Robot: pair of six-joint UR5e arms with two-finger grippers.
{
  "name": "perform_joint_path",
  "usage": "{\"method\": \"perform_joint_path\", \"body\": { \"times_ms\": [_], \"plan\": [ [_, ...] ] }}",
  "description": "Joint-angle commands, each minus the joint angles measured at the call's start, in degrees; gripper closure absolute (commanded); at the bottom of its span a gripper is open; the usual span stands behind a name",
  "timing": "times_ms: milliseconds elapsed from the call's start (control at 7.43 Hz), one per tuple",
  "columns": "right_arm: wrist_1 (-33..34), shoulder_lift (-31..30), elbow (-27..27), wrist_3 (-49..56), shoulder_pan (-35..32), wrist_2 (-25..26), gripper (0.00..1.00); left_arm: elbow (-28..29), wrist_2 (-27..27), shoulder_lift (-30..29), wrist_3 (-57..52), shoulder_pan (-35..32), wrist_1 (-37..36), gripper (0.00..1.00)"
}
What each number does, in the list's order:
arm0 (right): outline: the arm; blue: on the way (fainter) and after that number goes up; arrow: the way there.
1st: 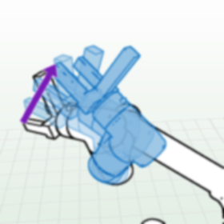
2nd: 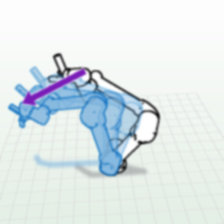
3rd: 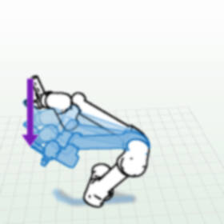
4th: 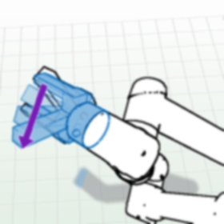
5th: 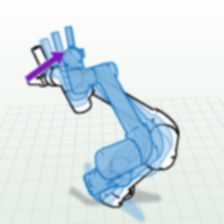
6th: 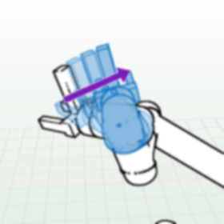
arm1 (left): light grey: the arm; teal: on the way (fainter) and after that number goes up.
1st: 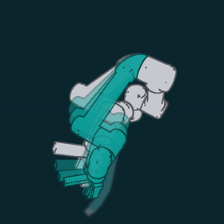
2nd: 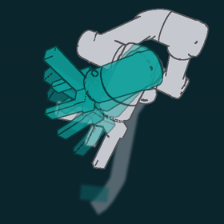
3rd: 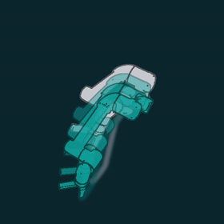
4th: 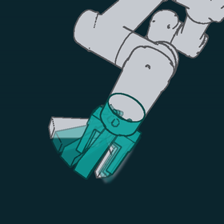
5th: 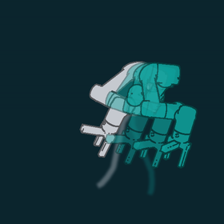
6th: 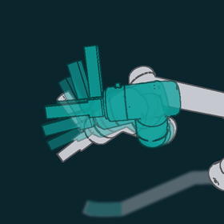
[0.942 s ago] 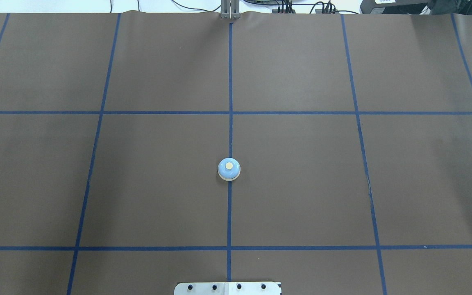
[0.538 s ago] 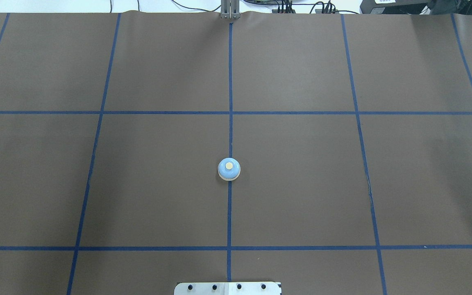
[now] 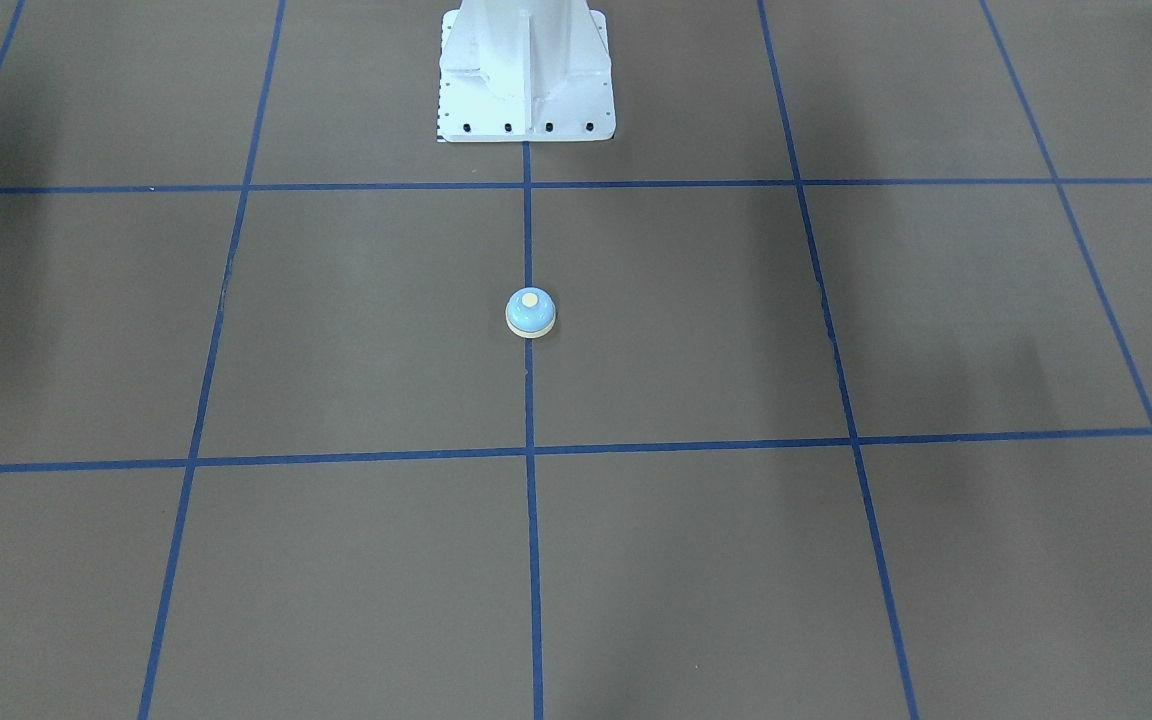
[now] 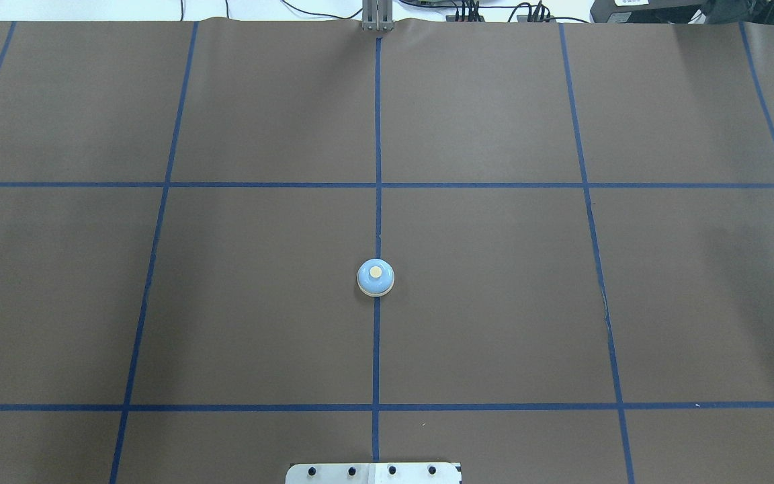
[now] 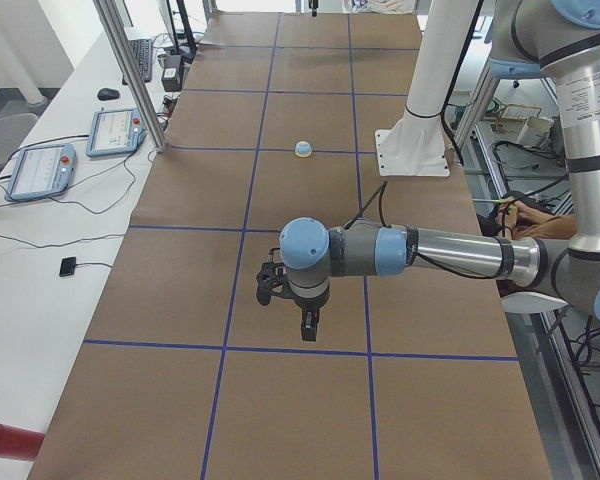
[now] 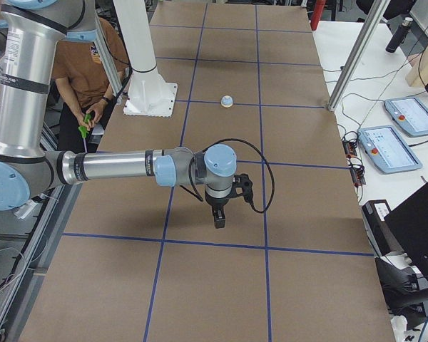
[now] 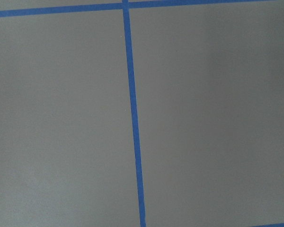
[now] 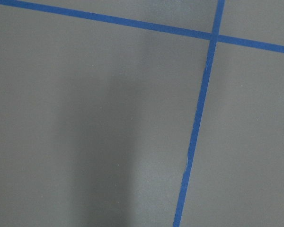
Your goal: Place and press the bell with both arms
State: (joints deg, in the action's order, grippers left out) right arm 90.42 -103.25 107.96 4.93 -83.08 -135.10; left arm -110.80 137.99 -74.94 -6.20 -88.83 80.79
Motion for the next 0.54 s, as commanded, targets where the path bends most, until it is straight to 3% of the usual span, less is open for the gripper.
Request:
{"method": "perform_joint_path", "body": {
  "times_ms": [0,404],
  "plan": [
    [0.2,0.0,-0.3,1.6,-0.5,0.2,0.00,0.4,0.0,-0.1,-0.1,0.1,0.1,0.00],
    [0.2,0.0,-0.1,1.8,-1.4,1.5,0.00,1.2,-1.6,-0.3,-0.5,0.1,0.2,0.00]
  ]
}}
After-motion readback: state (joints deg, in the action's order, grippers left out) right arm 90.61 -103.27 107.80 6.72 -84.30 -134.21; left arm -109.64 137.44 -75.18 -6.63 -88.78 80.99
